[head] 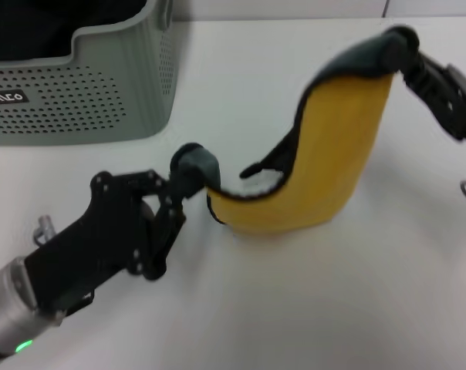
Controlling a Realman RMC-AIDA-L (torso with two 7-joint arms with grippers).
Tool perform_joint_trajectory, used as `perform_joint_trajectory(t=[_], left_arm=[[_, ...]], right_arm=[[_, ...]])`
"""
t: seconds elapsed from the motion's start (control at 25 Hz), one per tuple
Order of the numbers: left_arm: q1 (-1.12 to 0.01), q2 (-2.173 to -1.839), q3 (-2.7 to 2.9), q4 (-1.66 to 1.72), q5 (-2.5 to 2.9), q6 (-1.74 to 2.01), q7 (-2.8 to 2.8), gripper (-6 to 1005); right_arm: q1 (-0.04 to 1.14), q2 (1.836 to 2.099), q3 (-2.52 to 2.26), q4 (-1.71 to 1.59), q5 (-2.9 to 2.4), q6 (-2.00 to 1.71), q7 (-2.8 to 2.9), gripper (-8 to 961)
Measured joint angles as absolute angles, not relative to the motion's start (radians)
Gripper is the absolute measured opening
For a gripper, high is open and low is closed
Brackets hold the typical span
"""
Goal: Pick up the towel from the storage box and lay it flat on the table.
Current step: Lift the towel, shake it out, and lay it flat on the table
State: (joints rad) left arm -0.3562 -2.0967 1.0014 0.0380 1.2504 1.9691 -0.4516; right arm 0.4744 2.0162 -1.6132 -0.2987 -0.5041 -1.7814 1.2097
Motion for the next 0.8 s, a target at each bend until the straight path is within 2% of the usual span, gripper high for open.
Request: perform_joint_trajectory(t=[0.48, 0.68, 0.8], left_arm=[[-0.23, -2.098, 1.237, 0.184, 1.241, 2.04, -0.546, 8], [-0.107, -2.097, 1.416, 0.318, 1.115, 2.044, -0.59, 8], [0.002, -2.074, 1.576, 0.455, 0.969, 2.045, -0.594, 7]], right_arm=[[0.361, 2.024, -1.641, -0.297, -0.691, -1.952, 1.197, 7], [0.355, 2.025, -1.72, -0.288, -0.719, -2.043, 1.197, 7], [0.355, 2.02, -1.749, -0.28, -0.719, -2.112, 1.195, 7]])
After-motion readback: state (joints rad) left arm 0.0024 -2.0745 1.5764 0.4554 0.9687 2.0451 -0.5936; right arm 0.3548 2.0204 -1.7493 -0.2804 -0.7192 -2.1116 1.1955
